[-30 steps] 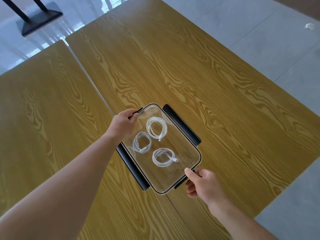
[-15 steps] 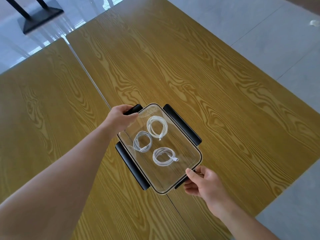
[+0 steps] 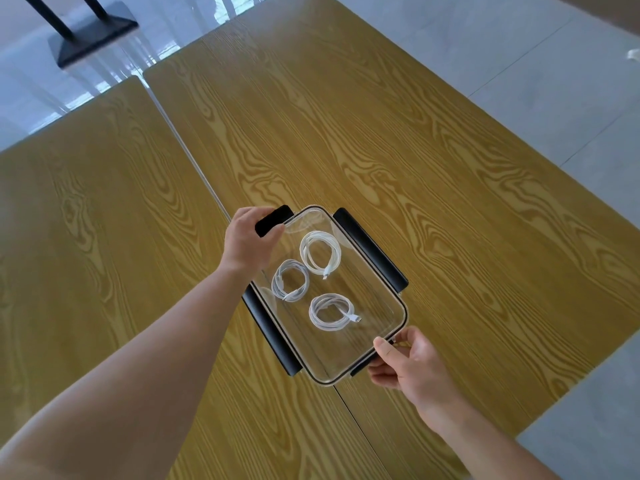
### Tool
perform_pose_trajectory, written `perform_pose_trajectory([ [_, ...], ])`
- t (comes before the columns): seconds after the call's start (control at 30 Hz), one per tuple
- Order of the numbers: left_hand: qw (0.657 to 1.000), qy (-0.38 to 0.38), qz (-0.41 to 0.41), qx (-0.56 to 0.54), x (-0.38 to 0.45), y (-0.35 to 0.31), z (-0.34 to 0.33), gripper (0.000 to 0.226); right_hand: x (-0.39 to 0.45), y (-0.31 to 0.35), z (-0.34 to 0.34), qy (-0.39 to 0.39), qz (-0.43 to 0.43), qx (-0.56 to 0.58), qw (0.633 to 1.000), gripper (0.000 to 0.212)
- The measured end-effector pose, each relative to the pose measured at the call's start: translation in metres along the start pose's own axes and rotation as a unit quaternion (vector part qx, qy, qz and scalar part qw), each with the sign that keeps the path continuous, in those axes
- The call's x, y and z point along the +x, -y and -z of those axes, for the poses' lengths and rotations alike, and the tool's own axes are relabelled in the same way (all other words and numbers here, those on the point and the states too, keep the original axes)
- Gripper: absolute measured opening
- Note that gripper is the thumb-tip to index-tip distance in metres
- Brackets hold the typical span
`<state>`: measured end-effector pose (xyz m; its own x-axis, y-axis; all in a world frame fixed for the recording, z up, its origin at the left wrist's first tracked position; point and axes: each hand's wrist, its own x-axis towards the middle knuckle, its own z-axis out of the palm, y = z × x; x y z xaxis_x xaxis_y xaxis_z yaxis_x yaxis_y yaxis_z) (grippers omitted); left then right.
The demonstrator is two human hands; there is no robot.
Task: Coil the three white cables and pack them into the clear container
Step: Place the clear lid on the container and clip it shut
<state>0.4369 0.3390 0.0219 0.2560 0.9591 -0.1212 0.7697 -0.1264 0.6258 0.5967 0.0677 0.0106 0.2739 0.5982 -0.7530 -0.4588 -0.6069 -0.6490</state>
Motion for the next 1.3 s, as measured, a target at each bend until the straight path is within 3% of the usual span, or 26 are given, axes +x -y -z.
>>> perform_pose_trajectory([
  [0.17, 0.998, -0.005, -0.054, 0.034, -0.009, -0.002, -0.005, 0.034, -0.001, 0.002, 0.0, 0.001, -0.001, -0.004, 1.0, 0.024],
  [0.5, 0.999, 0.028, 0.016, 0.009, -0.006, -0.003, -0.009, 0.026, 0.0, 0.007, 0.002, 0.008, -0.008, -0.023, 1.0, 0.023],
  [0.67, 0.998, 0.041, 0.038, 0.002, -0.013, -0.007, -0.009, 0.031, 0.0, 0.009, 0.005, 0.016, -0.023, -0.025, 0.999, 0.027],
  [0.77, 0.997, 0.026, 0.068, -0.025, -0.026, 0.0, -0.006, 0.042, -0.001, 0.017, 0.015, -0.014, 0.009, -0.094, 0.995, 0.025],
  [0.9, 0.981, -0.001, 0.175, -0.087, -0.065, 0.02, 0.002, 0.061, -0.004, 0.049, 0.027, -0.106, 0.206, -0.265, 0.936, 0.013],
  [1.0, 0.952, 0.001, 0.25, -0.174, -0.094, 0.03, 0.001, 0.061, 0.002, 0.075, 0.018, -0.086, 0.297, -0.298, 0.903, 0.017],
  [1.1, 0.935, -0.015, 0.262, -0.239, -0.114, 0.035, -0.003, 0.06, 0.014, 0.088, 0.002, -0.045, 0.335, -0.402, 0.851, 0.032],
  [1.17, 0.941, -0.03, 0.251, -0.224, -0.12, 0.033, -0.004, 0.065, 0.022, 0.091, -0.002, -0.028, 0.332, -0.461, 0.822, 0.041],
  [1.3, 0.956, -0.092, 0.239, -0.141, -0.127, 0.025, -0.003, 0.067, 0.032, 0.091, -0.002, -0.013, 0.283, -0.495, 0.821, 0.051],
])
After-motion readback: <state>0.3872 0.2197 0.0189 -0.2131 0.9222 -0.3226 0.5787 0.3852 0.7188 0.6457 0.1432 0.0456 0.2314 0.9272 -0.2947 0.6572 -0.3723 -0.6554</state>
